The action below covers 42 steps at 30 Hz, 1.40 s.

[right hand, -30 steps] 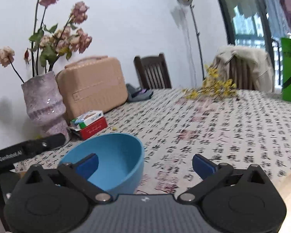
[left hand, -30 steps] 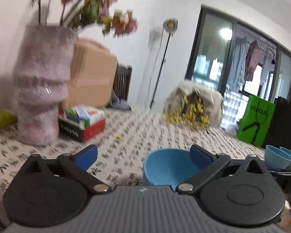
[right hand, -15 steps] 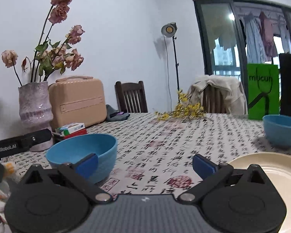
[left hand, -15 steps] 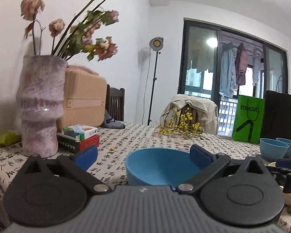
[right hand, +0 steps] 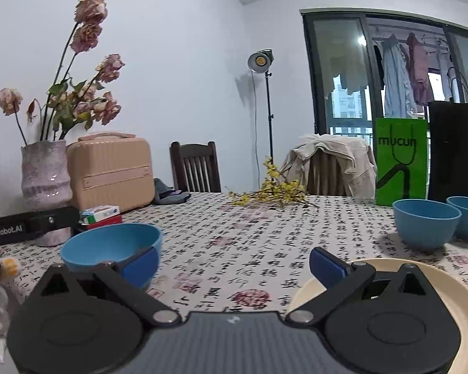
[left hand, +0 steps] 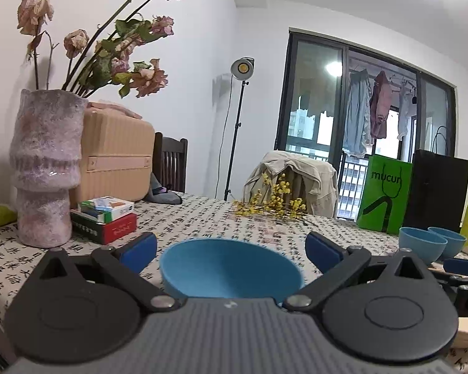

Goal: Organize plates and bowls
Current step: 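Withdraw both open grippers from the placed blue bowl, then move both open grippers toward the next blue bowl by the green bag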

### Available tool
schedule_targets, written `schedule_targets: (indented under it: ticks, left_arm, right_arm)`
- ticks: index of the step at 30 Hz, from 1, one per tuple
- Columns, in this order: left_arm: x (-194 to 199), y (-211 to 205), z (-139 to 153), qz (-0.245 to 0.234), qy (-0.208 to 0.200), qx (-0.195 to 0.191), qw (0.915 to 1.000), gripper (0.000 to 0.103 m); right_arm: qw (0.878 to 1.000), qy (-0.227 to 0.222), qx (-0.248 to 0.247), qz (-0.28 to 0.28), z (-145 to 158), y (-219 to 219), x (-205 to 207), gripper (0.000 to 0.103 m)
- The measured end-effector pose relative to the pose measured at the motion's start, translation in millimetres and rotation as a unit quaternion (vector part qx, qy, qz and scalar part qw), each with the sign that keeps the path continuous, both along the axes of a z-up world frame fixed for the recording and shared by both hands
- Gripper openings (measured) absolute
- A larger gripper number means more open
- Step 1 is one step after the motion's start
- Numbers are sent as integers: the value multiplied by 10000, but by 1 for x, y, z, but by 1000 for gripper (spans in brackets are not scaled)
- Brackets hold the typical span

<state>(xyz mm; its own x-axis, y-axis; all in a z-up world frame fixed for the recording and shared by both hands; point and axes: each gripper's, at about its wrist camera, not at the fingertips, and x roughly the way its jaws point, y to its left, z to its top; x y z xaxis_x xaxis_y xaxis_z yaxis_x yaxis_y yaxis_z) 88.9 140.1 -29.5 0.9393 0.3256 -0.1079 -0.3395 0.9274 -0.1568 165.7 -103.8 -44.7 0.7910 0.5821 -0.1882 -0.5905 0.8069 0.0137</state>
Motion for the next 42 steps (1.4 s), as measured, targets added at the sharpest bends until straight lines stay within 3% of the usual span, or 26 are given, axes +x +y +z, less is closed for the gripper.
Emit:
schedule_targets:
  ticks: [19,31,42]
  left_arm:
    - [66,-45,20,-800,-32,-82,9968,103]
    - [114,-67,34,-1078,-6,-68,9942,103]
    - [162,-84,51,-1235,24,-195,9922,103]
  right_arm:
    - [9988,-172,-40,-447,33,-59,45,103]
    - [9981,-263,-130,-549,58,-86,88,103]
    - [9969,-72,54,-787,79,-112,140,103]
